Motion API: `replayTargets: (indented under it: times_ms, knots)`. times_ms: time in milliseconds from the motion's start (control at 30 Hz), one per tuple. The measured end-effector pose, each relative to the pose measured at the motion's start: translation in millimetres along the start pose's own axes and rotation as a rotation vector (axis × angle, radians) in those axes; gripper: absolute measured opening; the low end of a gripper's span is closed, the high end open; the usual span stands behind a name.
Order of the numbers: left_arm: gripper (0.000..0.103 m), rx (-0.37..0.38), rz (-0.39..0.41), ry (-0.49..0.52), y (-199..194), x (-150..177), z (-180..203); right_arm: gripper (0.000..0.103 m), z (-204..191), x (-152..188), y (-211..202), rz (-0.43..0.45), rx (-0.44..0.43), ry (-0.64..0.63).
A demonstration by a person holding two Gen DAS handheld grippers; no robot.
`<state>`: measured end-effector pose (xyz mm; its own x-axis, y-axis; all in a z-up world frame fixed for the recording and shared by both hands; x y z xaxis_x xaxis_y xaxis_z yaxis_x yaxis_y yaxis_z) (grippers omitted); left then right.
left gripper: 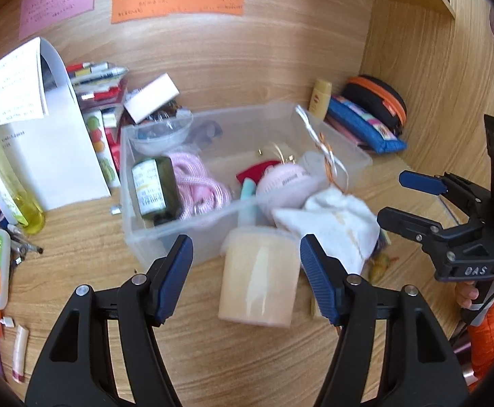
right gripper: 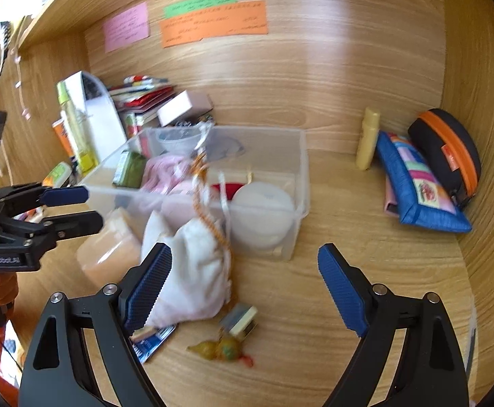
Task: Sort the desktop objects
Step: 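Grasp the beige plastic tub with left gripper while right grasps white cloth bag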
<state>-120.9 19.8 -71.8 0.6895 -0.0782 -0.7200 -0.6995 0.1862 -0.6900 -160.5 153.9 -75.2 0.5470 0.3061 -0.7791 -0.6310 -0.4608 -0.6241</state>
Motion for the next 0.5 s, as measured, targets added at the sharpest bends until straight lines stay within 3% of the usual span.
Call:
replayTargets:
  times_ms: [500]
  knots:
    - [0.065, 0.021, -0.131, 0.014, 36, 24, 12, 0.087, -26, 27, 8, -0.071, -0.052, -0.047]
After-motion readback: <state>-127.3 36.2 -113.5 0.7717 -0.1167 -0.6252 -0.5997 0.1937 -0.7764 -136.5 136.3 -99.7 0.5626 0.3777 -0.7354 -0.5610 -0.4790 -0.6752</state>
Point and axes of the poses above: each gripper's, at about its wrist camera, not at the fingertips, and y roughly the way its jaws point, z to its right, x to its underside, the point moved 8 cm from there along y, roughly the way its jaws point, and after that the axes turned 1 degree about -x, right-handed, at the moved point
